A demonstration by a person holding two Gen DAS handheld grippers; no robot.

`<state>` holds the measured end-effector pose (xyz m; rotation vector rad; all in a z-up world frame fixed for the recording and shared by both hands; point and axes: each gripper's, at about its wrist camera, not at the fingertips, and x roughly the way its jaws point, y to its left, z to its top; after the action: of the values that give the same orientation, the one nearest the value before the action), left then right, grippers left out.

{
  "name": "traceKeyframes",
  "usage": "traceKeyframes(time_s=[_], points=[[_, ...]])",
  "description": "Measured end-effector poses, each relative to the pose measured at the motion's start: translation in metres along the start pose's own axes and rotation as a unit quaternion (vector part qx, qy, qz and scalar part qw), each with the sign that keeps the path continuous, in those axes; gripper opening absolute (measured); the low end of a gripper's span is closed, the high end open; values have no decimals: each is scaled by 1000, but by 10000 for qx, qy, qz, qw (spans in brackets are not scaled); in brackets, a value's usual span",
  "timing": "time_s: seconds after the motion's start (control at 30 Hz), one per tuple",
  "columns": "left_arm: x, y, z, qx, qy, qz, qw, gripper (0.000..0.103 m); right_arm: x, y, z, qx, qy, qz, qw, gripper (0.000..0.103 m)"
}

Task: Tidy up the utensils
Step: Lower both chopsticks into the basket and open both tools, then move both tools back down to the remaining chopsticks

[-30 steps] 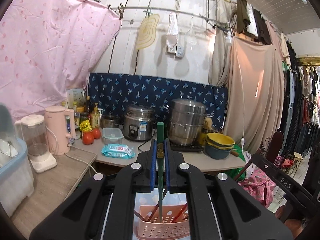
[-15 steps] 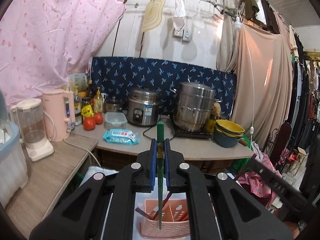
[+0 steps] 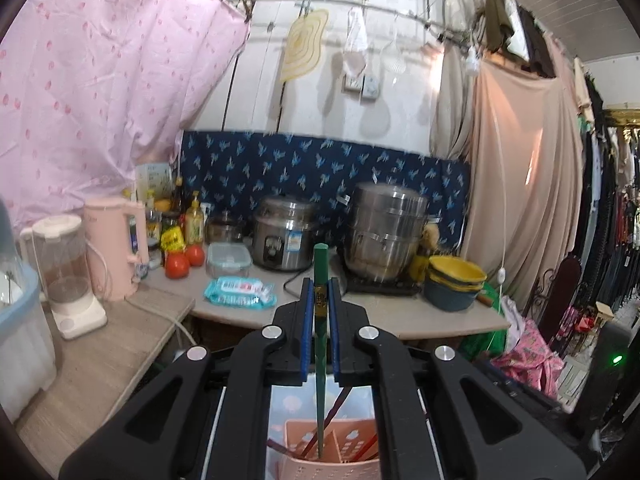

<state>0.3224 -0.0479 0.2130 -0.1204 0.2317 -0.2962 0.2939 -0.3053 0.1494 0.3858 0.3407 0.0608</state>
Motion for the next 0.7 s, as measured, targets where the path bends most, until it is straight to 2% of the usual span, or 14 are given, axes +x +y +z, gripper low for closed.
traceKeyframes(time_s=[0.13, 0.33, 0.37, 0.4, 0.43, 0.47, 0.5, 0.53, 0.7], points=[[12, 6, -15, -58, 215, 52, 9997, 7, 1, 0, -4, -62, 65, -25, 10000, 7], [16, 12, -26, -127, 335, 83, 9993, 8, 3, 0, -10, -100, 142, -60, 9998, 8], [16, 13, -27, -138, 345, 118, 9992, 17, 4, 0, -11, -96, 144, -74, 9998, 9], [16, 14, -27, -161, 364, 119, 9991, 24, 3, 0, -11, -85, 121, -86, 9999, 15], [15, 15, -28, -176, 363, 142, 9991, 37, 2, 0, -11, -80, 111, -105, 9999, 23], [14, 16, -28, -185, 345, 174, 9991, 40, 1, 0, -12, -69, 74, -114, 9999, 28], [13, 16, -29, -182, 340, 197, 9991, 40, -1, 0, -12, -62, 41, -122, 9999, 35], [12, 17, -30, -184, 355, 193, 9990, 40, -2, 1, -12, -72, 17, -121, 9999, 37], [9, 19, -35, -213, 460, 236, 9984, 40, -7, 4, -13, -162, 41, -118, 9998, 37]])
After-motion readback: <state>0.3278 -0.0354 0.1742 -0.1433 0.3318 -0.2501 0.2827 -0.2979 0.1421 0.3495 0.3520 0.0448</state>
